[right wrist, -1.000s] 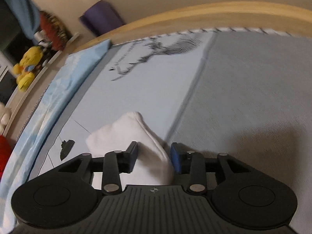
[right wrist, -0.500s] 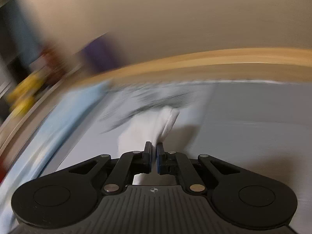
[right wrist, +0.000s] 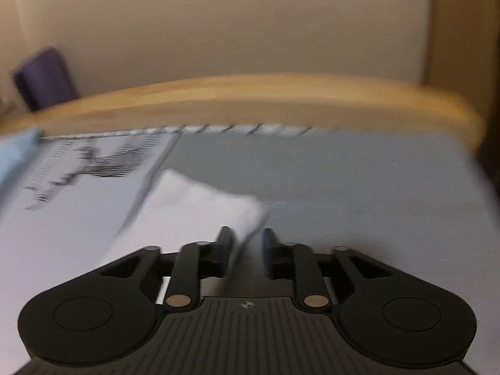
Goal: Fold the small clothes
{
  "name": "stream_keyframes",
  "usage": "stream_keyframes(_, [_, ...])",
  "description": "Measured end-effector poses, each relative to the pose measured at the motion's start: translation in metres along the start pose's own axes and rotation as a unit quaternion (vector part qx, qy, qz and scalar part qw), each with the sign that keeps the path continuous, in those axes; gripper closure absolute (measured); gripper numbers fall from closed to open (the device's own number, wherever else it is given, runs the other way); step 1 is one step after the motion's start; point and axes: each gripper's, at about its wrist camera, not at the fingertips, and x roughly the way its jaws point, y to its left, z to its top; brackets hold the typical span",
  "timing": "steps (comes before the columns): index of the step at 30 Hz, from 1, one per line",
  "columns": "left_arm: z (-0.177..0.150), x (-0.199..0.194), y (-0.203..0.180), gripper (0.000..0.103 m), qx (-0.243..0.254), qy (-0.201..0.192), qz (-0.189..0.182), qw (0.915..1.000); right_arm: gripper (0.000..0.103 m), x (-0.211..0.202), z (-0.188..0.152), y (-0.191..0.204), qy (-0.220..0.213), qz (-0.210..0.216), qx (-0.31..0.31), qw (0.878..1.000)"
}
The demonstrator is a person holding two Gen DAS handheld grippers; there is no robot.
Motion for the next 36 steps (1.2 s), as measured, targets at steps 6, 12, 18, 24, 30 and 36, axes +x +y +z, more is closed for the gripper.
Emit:
stream_keyframes(6, [-0.004,0.014,-0.004,0.059,0.024,0.003,-0.028,0.9993,0.073,-0.083,-0.011,0.054,-0.127,0.042,-0.072,0.988])
stream_keyframes(12, [-0.010,0.034,-0.010,0.058,0.051,-0.025,-0.052,0.9971,0.073,-0.166,-0.082,0.146,-0.017,0.387,-0.221,0.895])
stream_keyframes(18, [-0.024,0.051,-0.028,0.058,0.091,-0.062,-0.075,0.9911,0.071,-0.222,-0.172,0.198,0.111,0.514,-0.368,0.767])
stream_keyframes(24, [-0.035,0.081,-0.055,0.059,0.131,-0.070,-0.080,0.9856,0.070,-0.235,-0.227,0.202,0.121,0.474,-0.465,0.738])
stream_keyframes(30, [-0.029,0.105,-0.062,0.100,0.183,-0.103,-0.029,0.9774,0.090,-0.230,-0.235,0.215,0.097,0.485,-0.470,0.732])
stream_keyframes(36, [-0.015,0.091,-0.048,0.097,0.134,-0.140,-0.002,0.9810,0.088,-0.244,-0.240,0.235,0.068,0.536,-0.438,0.718])
